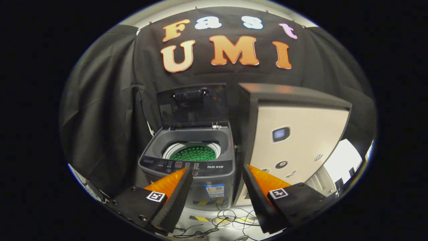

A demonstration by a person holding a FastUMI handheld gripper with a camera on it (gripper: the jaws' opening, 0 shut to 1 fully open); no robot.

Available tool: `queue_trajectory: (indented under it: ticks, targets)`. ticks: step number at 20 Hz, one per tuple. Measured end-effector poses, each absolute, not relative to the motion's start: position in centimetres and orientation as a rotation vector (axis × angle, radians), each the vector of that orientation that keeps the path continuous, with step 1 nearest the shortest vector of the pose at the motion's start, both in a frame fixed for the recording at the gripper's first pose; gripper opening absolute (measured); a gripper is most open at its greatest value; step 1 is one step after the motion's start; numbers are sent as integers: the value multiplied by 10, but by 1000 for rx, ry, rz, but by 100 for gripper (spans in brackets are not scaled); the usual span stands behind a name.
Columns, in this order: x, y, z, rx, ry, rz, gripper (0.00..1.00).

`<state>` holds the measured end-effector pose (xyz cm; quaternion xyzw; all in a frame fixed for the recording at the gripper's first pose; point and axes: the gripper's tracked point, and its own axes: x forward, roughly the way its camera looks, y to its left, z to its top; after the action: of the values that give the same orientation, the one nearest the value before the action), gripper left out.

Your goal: Put the clothes into the washing machine and then close the washing machine lid.

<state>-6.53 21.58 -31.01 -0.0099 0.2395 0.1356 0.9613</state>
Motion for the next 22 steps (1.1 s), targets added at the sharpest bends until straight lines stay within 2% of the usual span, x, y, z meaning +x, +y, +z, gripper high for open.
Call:
queue_trajectory:
  ticks: [2,5,8,11,16,22]
  targets:
    - [-66,203,-275,-47,442,268,97]
    - [-38,234,-209,-9,321,333,98]
    - [15,275,-134,22,154,381,98]
    - [67,317,-90,94,108,406,98]
    - [161,353,-73,88,129,391,98]
    - [255,386,-140,28,291,368,98]
